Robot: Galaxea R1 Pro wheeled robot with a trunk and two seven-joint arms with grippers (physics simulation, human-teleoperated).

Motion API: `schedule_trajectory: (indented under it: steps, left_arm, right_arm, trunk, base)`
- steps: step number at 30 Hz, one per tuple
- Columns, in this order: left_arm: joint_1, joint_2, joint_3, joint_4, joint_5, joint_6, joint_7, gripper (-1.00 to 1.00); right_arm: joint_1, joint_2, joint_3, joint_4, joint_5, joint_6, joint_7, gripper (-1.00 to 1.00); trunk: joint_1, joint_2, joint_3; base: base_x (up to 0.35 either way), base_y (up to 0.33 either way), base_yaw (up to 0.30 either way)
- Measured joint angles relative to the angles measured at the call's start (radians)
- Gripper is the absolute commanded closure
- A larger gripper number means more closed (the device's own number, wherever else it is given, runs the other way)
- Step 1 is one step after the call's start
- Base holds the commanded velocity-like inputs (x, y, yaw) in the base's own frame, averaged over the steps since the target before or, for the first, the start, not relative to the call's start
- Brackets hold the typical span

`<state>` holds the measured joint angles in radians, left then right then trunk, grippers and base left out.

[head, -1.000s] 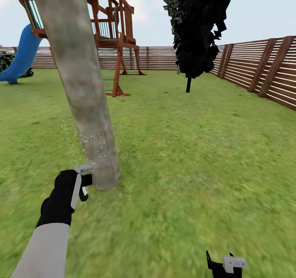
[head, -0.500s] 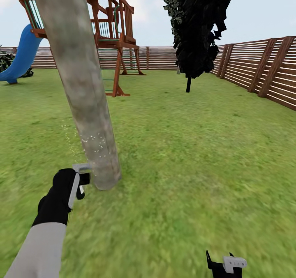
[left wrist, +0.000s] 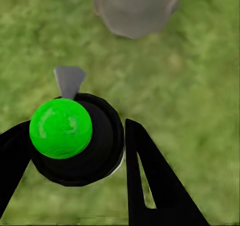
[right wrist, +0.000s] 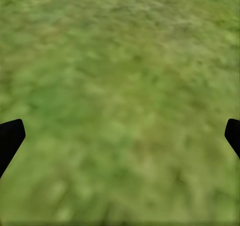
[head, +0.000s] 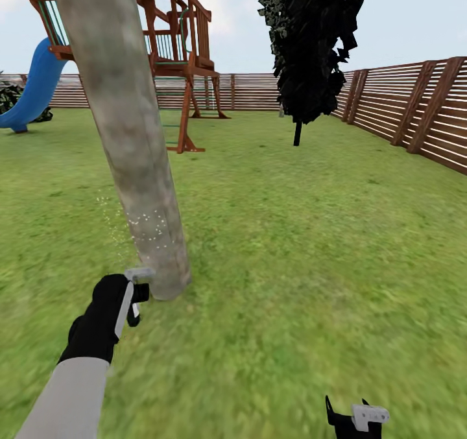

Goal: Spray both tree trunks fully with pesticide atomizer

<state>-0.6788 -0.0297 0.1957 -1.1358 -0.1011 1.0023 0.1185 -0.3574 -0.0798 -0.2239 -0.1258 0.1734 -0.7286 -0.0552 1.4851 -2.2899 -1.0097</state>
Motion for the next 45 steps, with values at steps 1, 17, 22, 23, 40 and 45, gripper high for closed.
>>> schedule_trajectory:
  steps: [1,17,22,23,40,45]
  left_arm:
    - [0.0,0.02,0.001,0.033,0.002,-0.007,0.0,1.0]
    - [0.001,0.008,-0.015,0.191,0.013,-0.11,0.008,1.0]
    - [0.001,-0.028,-0.019,0.254,0.015,-0.141,0.009,1.0]
    - [0.001,-0.03,-0.018,0.257,0.014,-0.149,0.009,1.0]
    - [0.002,-0.058,-0.02,0.349,0.007,-0.22,0.009,1.0]
    - [0.003,0.038,-0.008,0.363,-0.005,-0.276,0.02,1.0]
  right_arm:
    - [0.0,0.0,0.0,0.0,0.0,0.0,0.0,-1.0]
    - [0.0,0.0,0.0,0.0,0.0,0.0,0.0,-1.0]
    - [0.0,0.0,0.0,0.0,0.0,0.0,0.0,-1.0]
    - [0.0,0.0,0.0,0.0,0.0,0.0,0.0,-1.0]
    - [0.0,0.0,0.0,0.0,0.0,0.0,0.0,-1.0]
    - [0.0,0.0,-0.001,0.0,0.001,0.0,0.0,-1.0]
  trunk:
    - [0.0,0.0,0.0]
    - [0.0,0.0,0.0]
    - [0.0,0.0,0.0]
    - [0.0,0.0,0.0]
    - [0.0,0.0,0.0]
    - [0.0,0.0,0.0]
  base:
    - [0.0,0.0,0.0]
    - [0.052,0.0,0.0]
    - [0.304,0.0,0.0]
    - [0.115,0.0,0.0]
    - [0.007,0.0,0.0]
    - [0.0,0.0,0.0]
